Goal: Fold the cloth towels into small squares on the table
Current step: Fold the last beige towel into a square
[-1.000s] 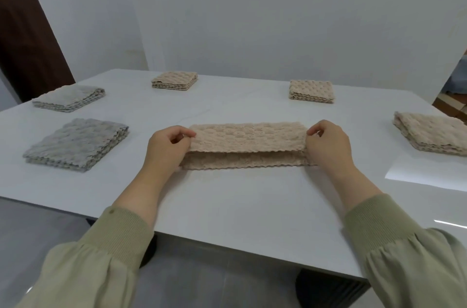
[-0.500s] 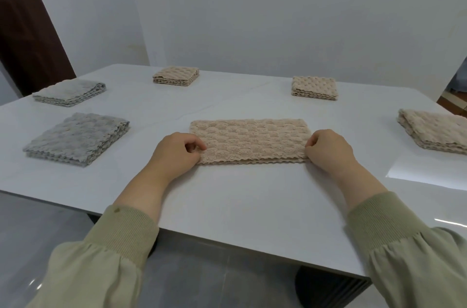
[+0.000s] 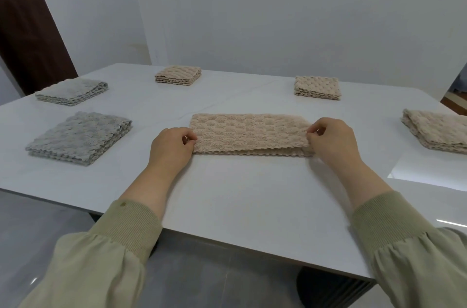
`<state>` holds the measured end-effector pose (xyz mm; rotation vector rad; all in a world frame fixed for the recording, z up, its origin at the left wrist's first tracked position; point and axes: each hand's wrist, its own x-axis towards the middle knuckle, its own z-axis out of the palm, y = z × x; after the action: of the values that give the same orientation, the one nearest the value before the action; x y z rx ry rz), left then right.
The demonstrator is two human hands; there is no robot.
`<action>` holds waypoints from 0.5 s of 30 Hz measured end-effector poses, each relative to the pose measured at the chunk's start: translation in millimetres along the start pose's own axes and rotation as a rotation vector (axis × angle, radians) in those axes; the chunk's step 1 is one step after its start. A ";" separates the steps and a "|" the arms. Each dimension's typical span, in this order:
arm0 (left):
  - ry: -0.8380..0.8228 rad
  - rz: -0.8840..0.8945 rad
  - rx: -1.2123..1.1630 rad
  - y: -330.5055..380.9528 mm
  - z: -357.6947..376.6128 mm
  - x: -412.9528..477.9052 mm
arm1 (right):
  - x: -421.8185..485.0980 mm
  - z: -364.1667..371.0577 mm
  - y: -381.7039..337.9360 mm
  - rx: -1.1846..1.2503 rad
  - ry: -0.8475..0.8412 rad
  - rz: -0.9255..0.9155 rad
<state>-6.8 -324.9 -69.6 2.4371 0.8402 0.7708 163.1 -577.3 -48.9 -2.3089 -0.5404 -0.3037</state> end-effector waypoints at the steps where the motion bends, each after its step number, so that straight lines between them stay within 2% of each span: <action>1: -0.002 -0.003 0.000 0.1 0.1 0.1 | 0.8 0.0 2.6 -0.012 -0.034 0.025; 5: -0.001 -0.013 0.012 -0.4 0.2 0.7 | 2.0 0.0 8.2 -0.066 -0.155 0.079; 15: 0.007 -0.014 0.018 -3.9 3.3 2.2 | -1.4 1.3 7.2 -0.151 -0.169 0.049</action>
<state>-4.9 -321.4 -73.5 2.4430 0.8702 0.7699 165.3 -581.4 -54.7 -2.5055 -0.5594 -0.1305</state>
